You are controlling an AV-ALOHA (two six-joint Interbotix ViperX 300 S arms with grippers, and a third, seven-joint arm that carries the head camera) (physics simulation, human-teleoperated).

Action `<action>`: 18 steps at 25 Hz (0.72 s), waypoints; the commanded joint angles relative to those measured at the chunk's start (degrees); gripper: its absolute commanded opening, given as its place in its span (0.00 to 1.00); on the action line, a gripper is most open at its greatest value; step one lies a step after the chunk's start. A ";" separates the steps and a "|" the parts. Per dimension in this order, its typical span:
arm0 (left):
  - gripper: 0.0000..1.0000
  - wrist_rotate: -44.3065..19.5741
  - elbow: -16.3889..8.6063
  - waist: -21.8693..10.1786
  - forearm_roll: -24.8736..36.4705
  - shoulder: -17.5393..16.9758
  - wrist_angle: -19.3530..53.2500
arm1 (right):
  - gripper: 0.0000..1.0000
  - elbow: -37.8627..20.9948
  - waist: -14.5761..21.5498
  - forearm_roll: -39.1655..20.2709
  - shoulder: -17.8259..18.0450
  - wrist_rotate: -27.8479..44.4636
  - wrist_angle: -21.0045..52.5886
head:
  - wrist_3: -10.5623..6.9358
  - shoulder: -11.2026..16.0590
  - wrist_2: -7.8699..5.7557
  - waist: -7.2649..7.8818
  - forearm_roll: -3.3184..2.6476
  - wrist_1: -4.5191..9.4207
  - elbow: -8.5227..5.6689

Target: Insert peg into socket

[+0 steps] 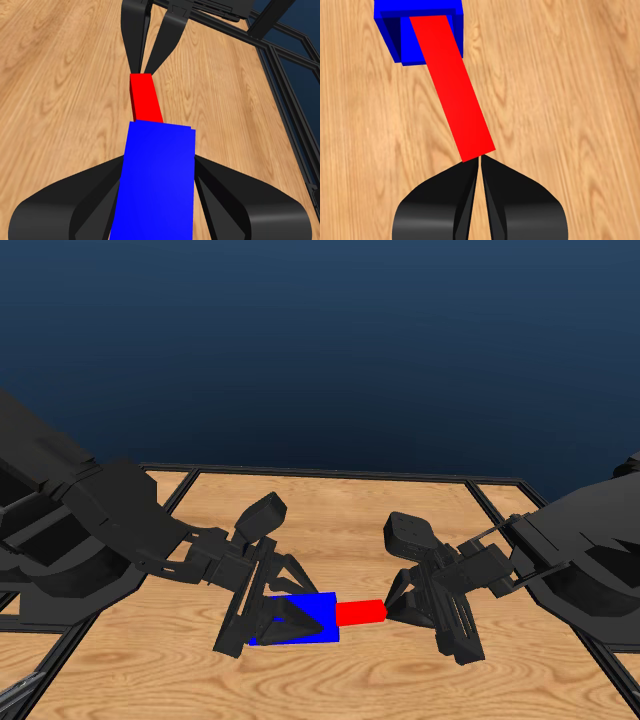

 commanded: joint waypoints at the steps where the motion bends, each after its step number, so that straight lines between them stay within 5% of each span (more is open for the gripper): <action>1: 0.00 0.32 -1.21 0.08 0.16 -0.66 -1.65 | 0.00 -3.96 -0.67 0.07 0.64 -2.75 -3.19 | 0.09 -0.72 0.21 -0.30 0.01 -0.57 -0.85; 12: 0.00 -0.33 -1.93 0.61 0.36 -1.17 -1.75 | 0.00 -13.82 0.05 3.58 9.14 -11.52 -5.90 | -0.12 -0.74 1.17 -1.23 -0.05 -0.56 -0.89; 18: 0.00 -0.06 -1.81 0.03 0.32 -1.07 -1.20 | 0.00 -11.76 -0.51 5.67 8.75 -11.88 -5.84 | -0.33 -0.88 1.38 -1.36 -0.05 -0.47 -0.91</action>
